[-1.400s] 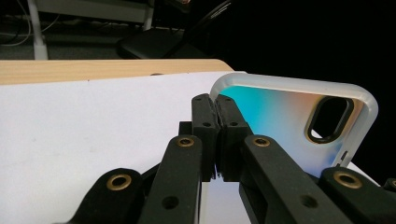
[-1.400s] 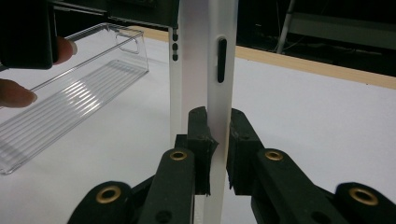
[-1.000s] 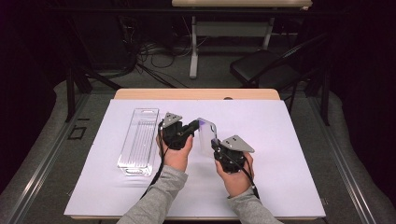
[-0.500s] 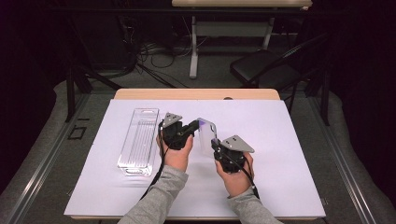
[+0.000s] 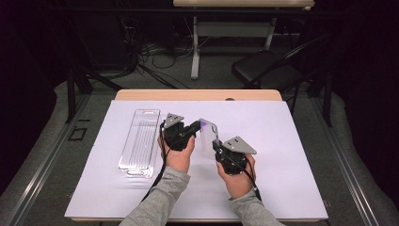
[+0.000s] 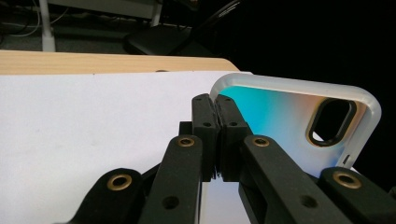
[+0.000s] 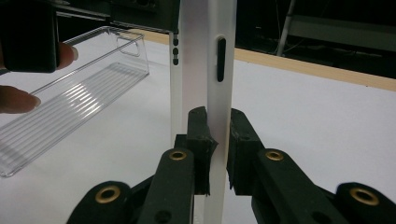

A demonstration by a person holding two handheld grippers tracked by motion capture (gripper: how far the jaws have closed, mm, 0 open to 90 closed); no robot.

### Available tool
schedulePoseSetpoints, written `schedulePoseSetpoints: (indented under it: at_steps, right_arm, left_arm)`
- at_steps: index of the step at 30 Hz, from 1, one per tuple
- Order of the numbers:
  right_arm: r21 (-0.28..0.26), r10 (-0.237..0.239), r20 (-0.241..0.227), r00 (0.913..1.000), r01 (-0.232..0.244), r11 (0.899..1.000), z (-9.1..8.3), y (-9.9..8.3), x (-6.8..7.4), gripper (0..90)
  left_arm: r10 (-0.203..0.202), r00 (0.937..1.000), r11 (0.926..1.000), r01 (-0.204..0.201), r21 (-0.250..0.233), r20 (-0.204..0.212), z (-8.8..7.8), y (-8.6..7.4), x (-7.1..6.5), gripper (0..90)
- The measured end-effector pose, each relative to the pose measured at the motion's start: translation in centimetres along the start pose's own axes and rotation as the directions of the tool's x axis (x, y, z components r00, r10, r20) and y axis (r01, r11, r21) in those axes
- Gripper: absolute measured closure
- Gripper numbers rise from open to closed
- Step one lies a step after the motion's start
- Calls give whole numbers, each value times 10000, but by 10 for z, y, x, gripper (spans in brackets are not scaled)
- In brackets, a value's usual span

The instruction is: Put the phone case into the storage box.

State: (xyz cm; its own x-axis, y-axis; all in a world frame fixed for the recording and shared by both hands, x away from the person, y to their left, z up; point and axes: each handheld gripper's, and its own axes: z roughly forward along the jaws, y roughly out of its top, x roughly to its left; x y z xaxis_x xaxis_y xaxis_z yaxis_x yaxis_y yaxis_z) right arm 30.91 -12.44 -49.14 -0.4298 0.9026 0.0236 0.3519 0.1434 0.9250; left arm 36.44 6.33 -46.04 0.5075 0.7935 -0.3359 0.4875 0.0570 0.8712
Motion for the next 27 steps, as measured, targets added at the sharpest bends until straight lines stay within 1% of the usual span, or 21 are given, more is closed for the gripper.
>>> schedulePoseSetpoints:
  at_steps: [7,15,23,27]
  right_arm:
    - [-32,-8,56,10000,9,10000,0,0,0,817]
    - [-77,1,60,10000,0,10000,0,0,0,816]
    - [-101,57,-26,10000,-57,9999,0,0,0,813]
    - [-168,49,-67,10000,-50,9998,0,0,0,793]
  left_arm:
    - [-62,10000,10000,62,-1,-54,1,0,-1,885]
    - [-10,10000,10000,10,37,-67,1,1,-1,885]
    - [-8,10000,10000,8,46,-72,2,1,-1,885]
    - [-22,10000,10000,22,39,-74,2,2,0,885]
